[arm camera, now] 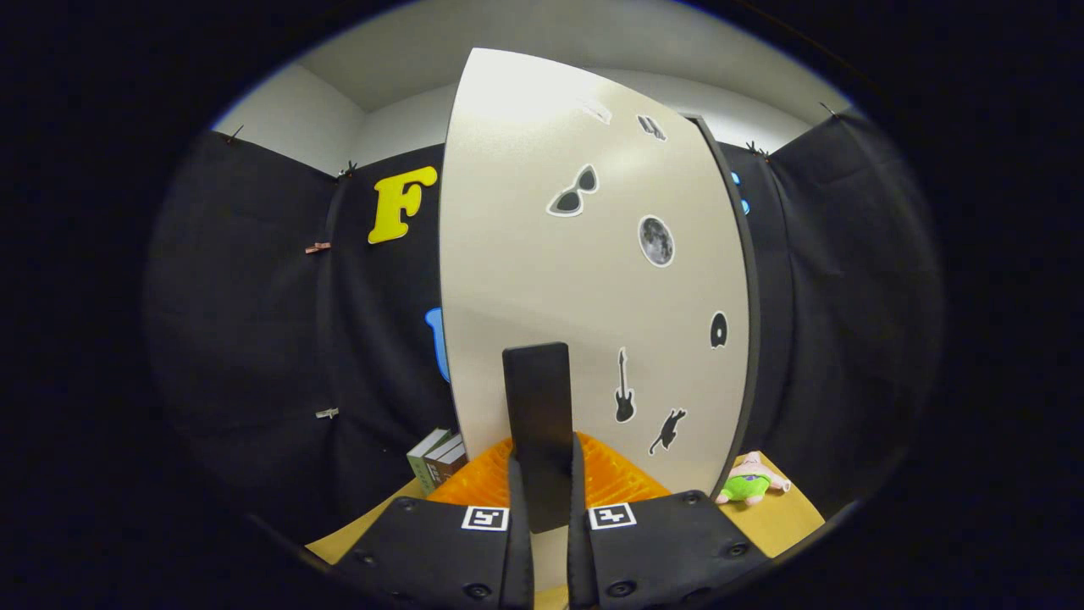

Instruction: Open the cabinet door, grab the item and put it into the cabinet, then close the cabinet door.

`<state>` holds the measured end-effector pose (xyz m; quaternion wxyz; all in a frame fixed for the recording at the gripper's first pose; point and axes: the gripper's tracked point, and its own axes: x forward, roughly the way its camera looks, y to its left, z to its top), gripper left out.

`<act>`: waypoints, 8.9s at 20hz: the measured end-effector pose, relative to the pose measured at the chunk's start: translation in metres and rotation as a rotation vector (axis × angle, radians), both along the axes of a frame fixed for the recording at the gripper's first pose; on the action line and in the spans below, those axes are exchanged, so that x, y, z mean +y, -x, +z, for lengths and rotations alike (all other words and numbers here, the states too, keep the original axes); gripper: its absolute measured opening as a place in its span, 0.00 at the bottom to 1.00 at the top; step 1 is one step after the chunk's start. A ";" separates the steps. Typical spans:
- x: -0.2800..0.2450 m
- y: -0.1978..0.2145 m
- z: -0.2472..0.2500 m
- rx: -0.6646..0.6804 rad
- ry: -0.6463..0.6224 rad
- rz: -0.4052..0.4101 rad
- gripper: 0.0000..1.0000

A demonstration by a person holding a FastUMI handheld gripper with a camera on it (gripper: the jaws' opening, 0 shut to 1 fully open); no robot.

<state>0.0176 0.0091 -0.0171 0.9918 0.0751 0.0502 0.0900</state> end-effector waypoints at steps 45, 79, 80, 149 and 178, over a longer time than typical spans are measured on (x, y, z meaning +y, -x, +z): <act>-0.115 0.163 -0.018 0.092 0.052 -0.165 0.96; -0.019 0.133 -0.484 0.881 0.177 -0.111 0.27; -0.018 0.135 -0.482 0.882 0.183 -0.106 0.20; -0.040 -0.297 -0.170 0.528 0.090 -0.225 0.62; -0.149 0.107 0.072 -0.173 0.107 -0.369 0.98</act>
